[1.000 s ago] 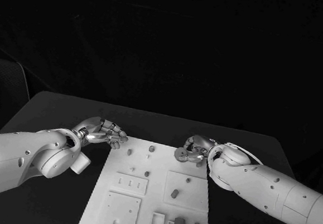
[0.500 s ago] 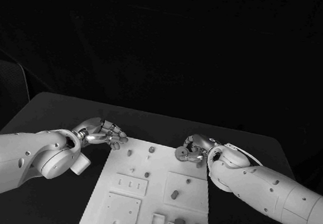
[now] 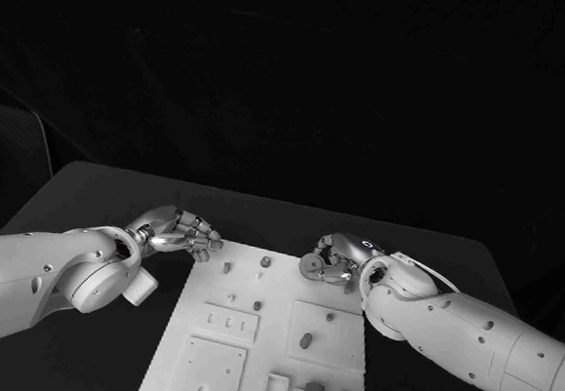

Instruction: Assemble the parts on the task board

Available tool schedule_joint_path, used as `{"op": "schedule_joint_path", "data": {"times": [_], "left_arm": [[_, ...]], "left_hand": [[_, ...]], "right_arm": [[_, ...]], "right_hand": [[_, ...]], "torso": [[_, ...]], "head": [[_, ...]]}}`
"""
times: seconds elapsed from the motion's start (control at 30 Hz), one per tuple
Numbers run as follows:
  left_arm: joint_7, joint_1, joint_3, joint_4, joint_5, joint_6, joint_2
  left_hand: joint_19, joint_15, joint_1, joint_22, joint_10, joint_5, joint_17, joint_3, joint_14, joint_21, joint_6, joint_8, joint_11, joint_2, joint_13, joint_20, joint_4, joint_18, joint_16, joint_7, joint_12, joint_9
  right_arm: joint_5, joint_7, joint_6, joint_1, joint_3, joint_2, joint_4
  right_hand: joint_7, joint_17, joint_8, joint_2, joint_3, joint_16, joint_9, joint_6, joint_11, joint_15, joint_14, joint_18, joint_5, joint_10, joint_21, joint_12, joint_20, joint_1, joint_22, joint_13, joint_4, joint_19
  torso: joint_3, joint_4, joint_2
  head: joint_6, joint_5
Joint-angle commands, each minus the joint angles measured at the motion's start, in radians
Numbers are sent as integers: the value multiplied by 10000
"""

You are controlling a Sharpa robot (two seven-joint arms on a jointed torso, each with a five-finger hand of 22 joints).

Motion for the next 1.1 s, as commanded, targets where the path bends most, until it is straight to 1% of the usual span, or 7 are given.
{"op": "schedule_joint_path", "data": {"times": [0.03, 0.2, 0.37, 0.53, 0.97, 1.0, 1.1], "left_arm": [[124, 8, 9, 54, 12, -57, -3], [130, 9, 9, 60, 12, -76, 0], [135, 9, 9, 67, 12, -85, -4], [147, 9, 9, 80, 11, -121, -21], [126, 12, 11, 98, 10, -104, 23], [126, 12, 11, 94, 9, -106, 25], [128, 12, 11, 85, 5, -109, 40]], "left_hand": [[59, -30, -19, -15, 15, 49, 16, -35, 67, -55, 6, -54, 19, 59, 0, 3, 33, 134, -47, 50, -58, -16], [60, -31, -19, -15, 19, 50, 18, -35, 68, -55, 10, -53, 18, 63, 1, 2, 35, 135, -48, 48, -58, -16], [62, -31, -16, -15, 24, 51, 19, -34, 70, -54, 15, -52, 17, 67, 2, 1, 35, 135, -48, 46, -58, -15], [63, -32, -14, -15, 27, 52, 20, -33, 71, -54, 19, -51, 17, 70, 3, 1, 35, 136, -49, 45, -57, -15], [65, -33, -8, -15, 36, 53, 23, -31, 74, -54, 28, -49, 15, 74, 5, -1, 33, 137, -50, 42, -57, -14], [66, -33, -7, -15, 37, 53, 23, -31, 74, -54, 29, -49, 15, 74, 5, -1, 33, 137, -50, 42, -57, -14], [66, -33, -5, -15, 39, 53, 24, -31, 75, -55, 31, -48, 15, 75, 5, -1, 32, 138, -50, 41, -58, -13]], "right_arm": [[-322, -95, -333, 42, 2, -101, 327], [-738, -204, -393, 101, 1, -158, 746], [-1107, -357, -474, 146, 1, -144, 1193], [-1417, -410, -504, 176, -4, 52, 1444], [-1652, -500, -290, 270, -296, 908, 1223], [-1651, -491, -259, 270, -345, 980, 1180], [-1679, -498, -183, 269, -512, 1148, 1070]], "right_hand": [[348, 2963, 123, -34, -37, 1306, 144, 733, -8, 3, 2062, 132, -37, 46, 1312, 17, -48, -48, 11, -17, -11, 10], [356, 2907, 122, -45, -45, 1286, 144, 739, -9, 3, 2021, 132, -37, 56, 1312, 22, -47, -58, 12, -8, -7, 12], [363, 2824, 123, -66, -58, 1256, 145, 752, -10, 3, 1962, 132, -37, 71, 1313, 29, -47, -73, 14, 6, -2, 14], [366, 2793, 125, -89, -69, 1244, 147, 766, -12, 2, 1941, 132, -38, 102, 1313, 48, -47, -85, 16, 38, 1, 17], [367, 2733, 130, -108, -78, 1224, 150, 787, -15, 1, 1902, 132, -35, 184, 1315, 105, -47, -94, 19, 130, 4, 23], [367, 2734, 130, -108, -79, 1224, 150, 788, -15, 1, 1904, 132, -35, 178, 1315, 100, -47, -95, 19, 122, 5, 23], [367, 2716, 131, -112, -81, 1218, 151, 793, -15, 1, 1891, 132, -34, 174, 1315, 95, -47, -99, 20, 113, 7, 25]], "torso": [[-5, 4, -11], [5, -21, 1], [-18, 15, -3], [-15, 16, 4], [-20, 14, 8], [-20, 19, 8], [-25, 38, 12]], "head": [[60, -11], [118, 6], [150, -8], [148, 35], [128, 64], [88, 46], [103, 48]]}}
